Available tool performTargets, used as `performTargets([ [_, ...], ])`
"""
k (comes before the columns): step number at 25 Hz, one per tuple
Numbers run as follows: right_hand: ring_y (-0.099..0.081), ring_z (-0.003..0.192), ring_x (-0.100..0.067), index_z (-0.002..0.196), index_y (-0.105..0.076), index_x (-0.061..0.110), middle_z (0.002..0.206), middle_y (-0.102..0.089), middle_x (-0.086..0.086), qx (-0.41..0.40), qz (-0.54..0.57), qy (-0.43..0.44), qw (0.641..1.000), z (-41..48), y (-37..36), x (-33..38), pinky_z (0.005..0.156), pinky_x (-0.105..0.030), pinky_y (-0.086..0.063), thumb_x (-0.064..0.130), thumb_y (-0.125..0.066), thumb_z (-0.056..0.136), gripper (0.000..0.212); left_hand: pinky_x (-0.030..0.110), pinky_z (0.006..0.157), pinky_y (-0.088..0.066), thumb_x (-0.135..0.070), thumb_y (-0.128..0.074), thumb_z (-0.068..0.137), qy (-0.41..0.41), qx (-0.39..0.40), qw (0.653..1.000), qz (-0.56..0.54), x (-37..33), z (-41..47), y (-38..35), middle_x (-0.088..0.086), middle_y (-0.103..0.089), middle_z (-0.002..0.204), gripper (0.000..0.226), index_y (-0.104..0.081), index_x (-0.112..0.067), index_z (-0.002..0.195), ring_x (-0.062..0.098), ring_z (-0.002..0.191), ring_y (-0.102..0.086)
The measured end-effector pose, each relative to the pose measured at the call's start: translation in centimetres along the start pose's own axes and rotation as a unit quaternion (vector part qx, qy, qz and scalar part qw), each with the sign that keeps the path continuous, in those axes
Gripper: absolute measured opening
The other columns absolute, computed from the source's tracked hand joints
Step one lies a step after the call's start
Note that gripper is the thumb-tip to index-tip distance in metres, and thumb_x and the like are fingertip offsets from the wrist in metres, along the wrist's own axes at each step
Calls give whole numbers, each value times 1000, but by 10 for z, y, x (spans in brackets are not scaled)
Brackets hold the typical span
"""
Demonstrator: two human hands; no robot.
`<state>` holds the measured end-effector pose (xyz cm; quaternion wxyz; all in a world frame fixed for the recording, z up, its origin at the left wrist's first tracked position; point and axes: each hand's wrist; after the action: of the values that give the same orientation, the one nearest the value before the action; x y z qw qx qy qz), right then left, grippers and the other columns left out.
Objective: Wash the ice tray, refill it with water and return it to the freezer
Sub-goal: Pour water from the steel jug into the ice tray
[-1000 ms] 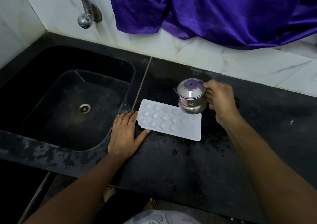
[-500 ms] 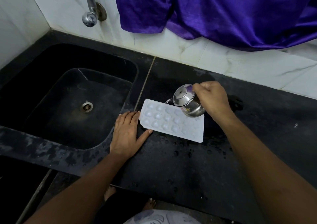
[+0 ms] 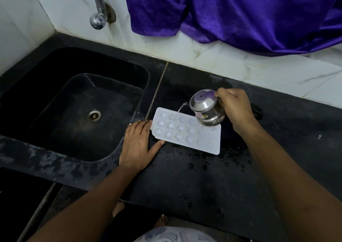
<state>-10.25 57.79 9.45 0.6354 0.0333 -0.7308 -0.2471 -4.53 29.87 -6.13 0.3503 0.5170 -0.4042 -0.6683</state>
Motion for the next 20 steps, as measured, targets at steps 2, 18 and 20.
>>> performTargets([
  [2, -32, 41, -4, 44, -48, 23, 46, -35, 12, 9, 76, -30, 997, -2, 4, -1, 41, -16, -29, 19, -60, 91, 48, 51, 130, -22, -72, -48, 98, -1, -1, 1000, -2, 0, 0, 0, 6, -53, 155, 81, -48, -13, 154, 28, 149, -40],
  [18, -41, 49, -13, 57, -51, 9, 49, -41, 4, 25, -113, 67, 991, 4, -32, 16, 58, -35, -38, 38, -60, 82, 40, 50, 130, -23, -76, -45, 98, -5, -12, 1000, 2, 4, 0, -6, 5, -54, 153, 80, -48, -16, 153, 26, 148, -40],
  [20, -42, 49, -14, 64, -51, 3, 49, -42, 2, 21, -148, 79, 986, 4, -34, 18, 58, -40, -42, 41, -58, 81, 42, 50, 129, -24, -76, -44, 98, -6, -14, 1000, 1, 4, 0, -6, 4, -54, 153, 81, -48, -17, 153, 26, 148, -40],
])
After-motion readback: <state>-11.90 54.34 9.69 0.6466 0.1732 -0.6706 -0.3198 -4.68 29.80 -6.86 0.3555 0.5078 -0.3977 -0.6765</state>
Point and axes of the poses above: each hand's wrist, its own z-axis towards the middle knuckle, its own y-axis out of the back of the hand, x = y × z
